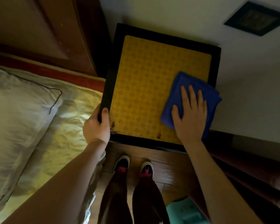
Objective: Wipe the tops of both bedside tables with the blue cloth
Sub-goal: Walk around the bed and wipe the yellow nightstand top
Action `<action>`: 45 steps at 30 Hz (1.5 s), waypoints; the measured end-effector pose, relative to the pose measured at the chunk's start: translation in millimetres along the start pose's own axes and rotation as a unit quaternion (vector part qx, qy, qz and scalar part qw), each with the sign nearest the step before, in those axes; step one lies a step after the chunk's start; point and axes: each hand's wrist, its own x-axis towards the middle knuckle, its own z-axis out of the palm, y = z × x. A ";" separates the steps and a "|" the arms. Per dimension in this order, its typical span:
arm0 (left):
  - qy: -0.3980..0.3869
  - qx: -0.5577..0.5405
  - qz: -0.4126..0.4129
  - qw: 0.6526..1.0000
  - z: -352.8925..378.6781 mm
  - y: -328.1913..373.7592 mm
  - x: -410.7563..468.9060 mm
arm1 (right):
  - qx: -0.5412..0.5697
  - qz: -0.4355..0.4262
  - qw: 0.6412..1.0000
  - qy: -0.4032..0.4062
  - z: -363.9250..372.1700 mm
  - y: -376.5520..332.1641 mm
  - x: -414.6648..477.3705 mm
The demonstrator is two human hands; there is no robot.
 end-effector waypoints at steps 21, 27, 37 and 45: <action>0.014 0.022 0.045 0.999 7.3 -15.1 7.6 | -0.009 -0.078 0.996 -0.045 11.9 -50.8 -22.1; -0.072 0.004 0.022 0.997 -6.1 -1.4 0.0 | 0.091 -0.040 0.990 -0.096 -15.3 -52.1 -73.6; -0.141 -0.021 -0.005 0.990 -37.6 -4.5 -50.0 | 0.325 0.419 0.840 -0.113 -51.6 -69.0 -98.5; -0.180 -0.039 -0.015 0.983 -136.8 32.1 -90.9 | 0.475 0.319 0.812 -0.111 -165.8 -99.0 -87.2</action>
